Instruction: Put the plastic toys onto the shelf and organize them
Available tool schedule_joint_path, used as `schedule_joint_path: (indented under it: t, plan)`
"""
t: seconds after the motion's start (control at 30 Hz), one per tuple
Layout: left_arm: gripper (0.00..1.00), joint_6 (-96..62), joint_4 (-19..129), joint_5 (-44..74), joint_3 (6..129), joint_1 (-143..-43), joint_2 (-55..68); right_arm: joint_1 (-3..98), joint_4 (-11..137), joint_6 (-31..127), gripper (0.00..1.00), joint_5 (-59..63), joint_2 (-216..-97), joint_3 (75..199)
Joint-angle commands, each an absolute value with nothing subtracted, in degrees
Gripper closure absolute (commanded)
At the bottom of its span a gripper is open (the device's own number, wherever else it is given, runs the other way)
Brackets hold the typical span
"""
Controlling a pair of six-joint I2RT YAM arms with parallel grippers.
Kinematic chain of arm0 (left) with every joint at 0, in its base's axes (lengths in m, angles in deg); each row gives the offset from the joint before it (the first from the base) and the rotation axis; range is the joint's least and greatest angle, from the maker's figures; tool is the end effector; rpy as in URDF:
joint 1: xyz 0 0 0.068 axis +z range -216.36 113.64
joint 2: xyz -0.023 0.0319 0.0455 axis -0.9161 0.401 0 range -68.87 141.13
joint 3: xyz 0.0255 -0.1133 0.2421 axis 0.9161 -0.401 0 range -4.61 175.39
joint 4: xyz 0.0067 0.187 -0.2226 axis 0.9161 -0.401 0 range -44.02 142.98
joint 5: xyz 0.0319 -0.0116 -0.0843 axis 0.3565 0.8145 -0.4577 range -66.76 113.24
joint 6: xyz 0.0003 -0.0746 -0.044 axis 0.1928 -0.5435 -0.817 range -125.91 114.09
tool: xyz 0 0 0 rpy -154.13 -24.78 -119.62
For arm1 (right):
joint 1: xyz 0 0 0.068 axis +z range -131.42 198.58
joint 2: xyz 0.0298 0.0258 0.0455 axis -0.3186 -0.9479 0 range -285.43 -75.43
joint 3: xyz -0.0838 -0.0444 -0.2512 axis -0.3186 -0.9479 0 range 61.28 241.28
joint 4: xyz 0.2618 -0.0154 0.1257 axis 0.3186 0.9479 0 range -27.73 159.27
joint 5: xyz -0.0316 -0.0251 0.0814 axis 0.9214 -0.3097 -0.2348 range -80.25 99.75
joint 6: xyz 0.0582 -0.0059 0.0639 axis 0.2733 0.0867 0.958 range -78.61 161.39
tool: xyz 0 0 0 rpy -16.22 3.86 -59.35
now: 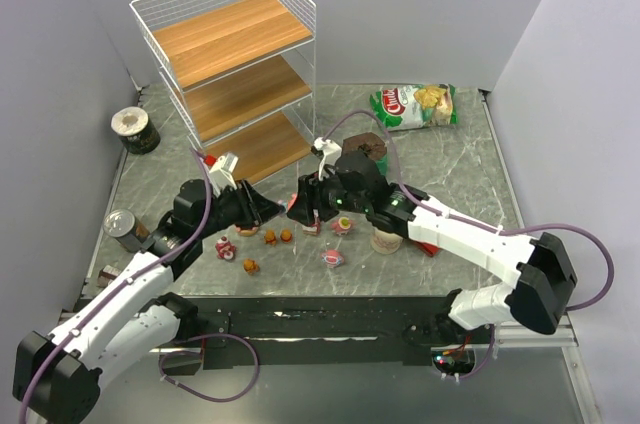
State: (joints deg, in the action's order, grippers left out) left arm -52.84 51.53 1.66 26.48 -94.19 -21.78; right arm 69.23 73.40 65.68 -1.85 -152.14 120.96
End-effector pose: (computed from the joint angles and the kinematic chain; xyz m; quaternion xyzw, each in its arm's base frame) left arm 0.2201 -0.1479 0.2417 -0.0222 0.7993 -0.4728 0.3702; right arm 0.2247 0.2985 0.2723 -0.2451 0.8192 0.3798 0.3530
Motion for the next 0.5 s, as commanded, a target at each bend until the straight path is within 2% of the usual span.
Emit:
schedule_joint_path:
  t: [0.0,0.13,0.3,0.47]
  plan:
    - [0.99,-52.31,53.95,2.94,28.08,-94.31,-23.34,68.95,67.37,68.45,0.27,-5.19,-147.42,119.91]
    - [0.99,-52.75,53.51,3.73,28.35,-94.40,-24.48,67.36,64.74,70.30,0.18,-6.51,-144.87,117.97]
    - [0.99,-54.15,54.04,2.51,28.61,-94.31,-25.54,64.02,62.44,74.51,0.16,-11.43,-143.63,115.69]
    - [0.99,-54.60,54.83,2.58,28.26,-94.40,-24.58,63.05,64.11,75.93,0.16,-10.30,-144.86,115.42]
